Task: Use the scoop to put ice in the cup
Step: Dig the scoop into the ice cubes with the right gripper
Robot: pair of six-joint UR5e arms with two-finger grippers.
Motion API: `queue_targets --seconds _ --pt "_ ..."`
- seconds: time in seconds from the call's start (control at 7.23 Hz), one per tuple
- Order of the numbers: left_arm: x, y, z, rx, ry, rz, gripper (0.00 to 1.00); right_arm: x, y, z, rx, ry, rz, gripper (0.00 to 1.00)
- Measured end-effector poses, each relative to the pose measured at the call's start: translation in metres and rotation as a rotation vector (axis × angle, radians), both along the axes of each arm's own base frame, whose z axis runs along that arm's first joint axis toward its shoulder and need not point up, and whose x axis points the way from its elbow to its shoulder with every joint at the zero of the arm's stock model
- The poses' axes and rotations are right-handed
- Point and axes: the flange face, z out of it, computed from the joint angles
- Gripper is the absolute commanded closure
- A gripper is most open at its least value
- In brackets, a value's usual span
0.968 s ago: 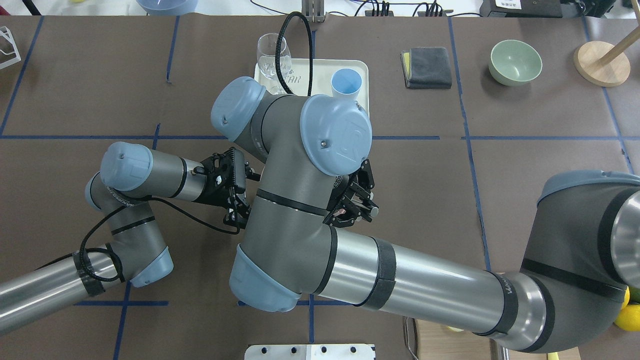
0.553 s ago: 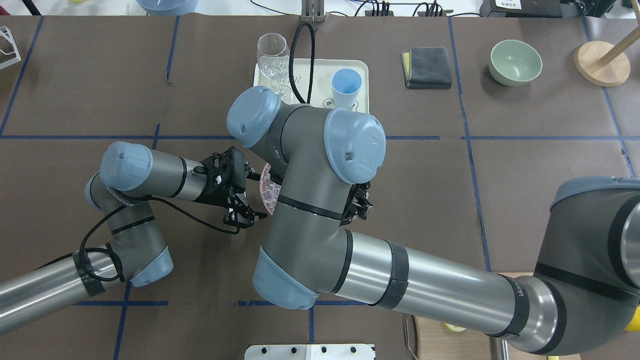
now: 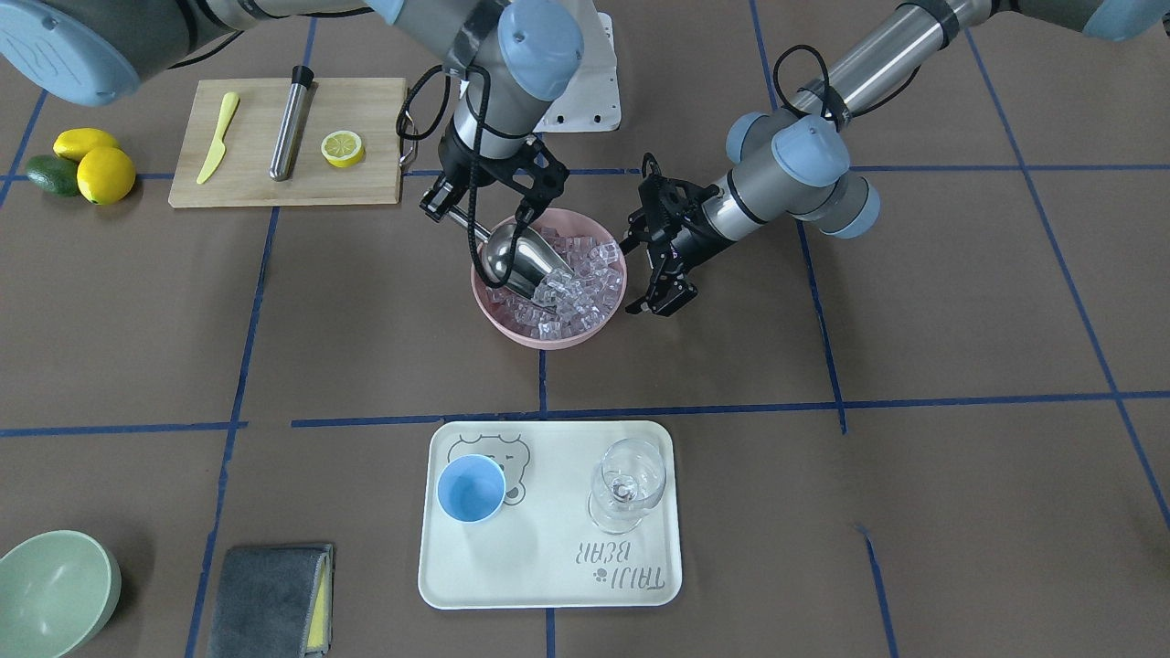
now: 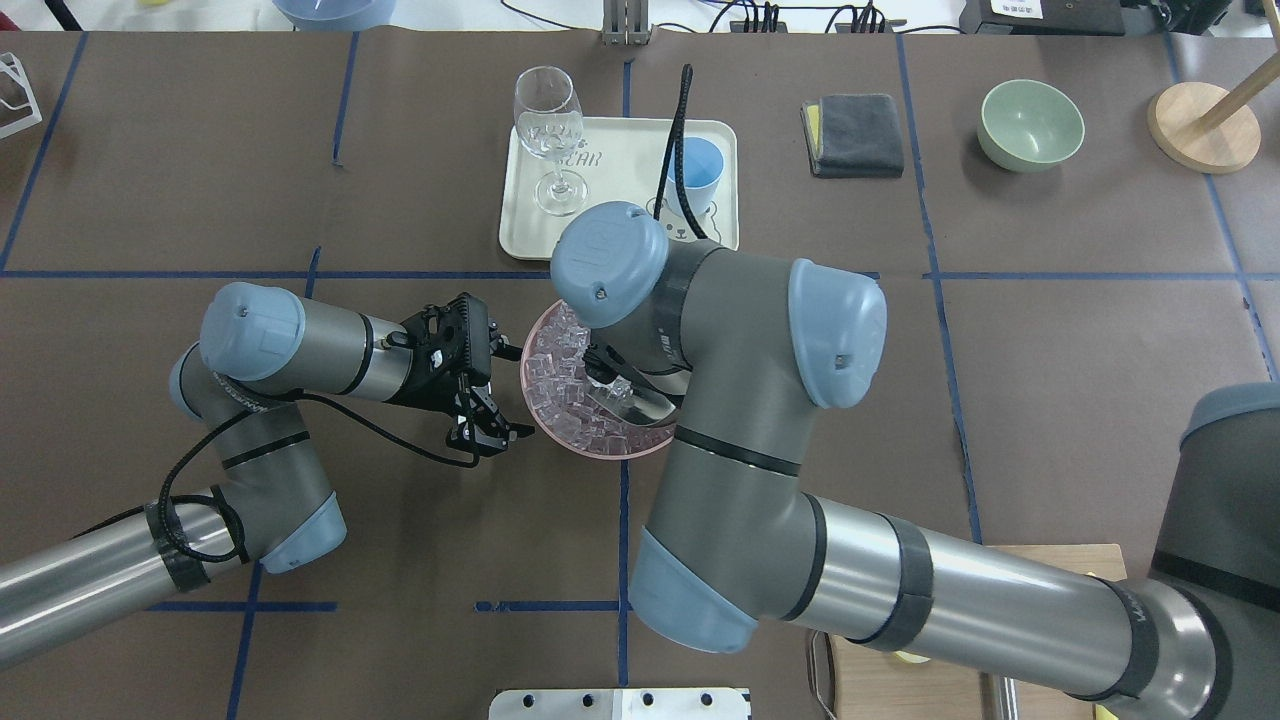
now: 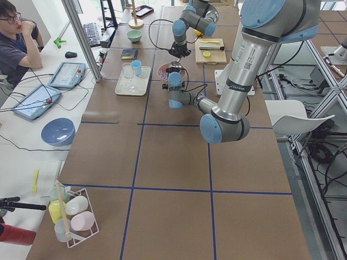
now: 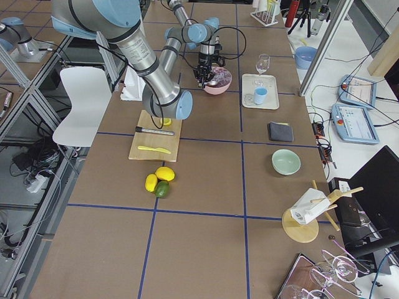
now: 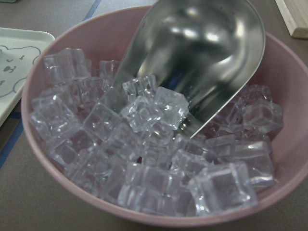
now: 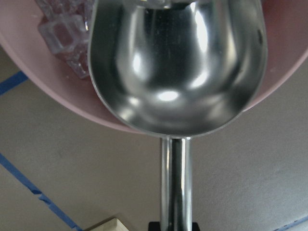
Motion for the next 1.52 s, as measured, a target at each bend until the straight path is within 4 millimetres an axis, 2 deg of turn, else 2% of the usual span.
queue_targets --seconds 0.55,0.83,1.52 --pt "0.0 0.0 0.0 0.0 -0.001 0.0 0.0 0.01 0.004 0.013 0.043 -0.175 0.075 1.0" --pt "0.0 0.0 0.0 -0.001 -0.001 0.0 0.0 0.02 0.007 0.011 0.048 -0.252 0.117 1.0" --pt "0.001 0.0 0.001 -0.001 -0.002 0.001 0.0 0.066 0.02 -0.029 0.017 -0.401 0.241 1.0"
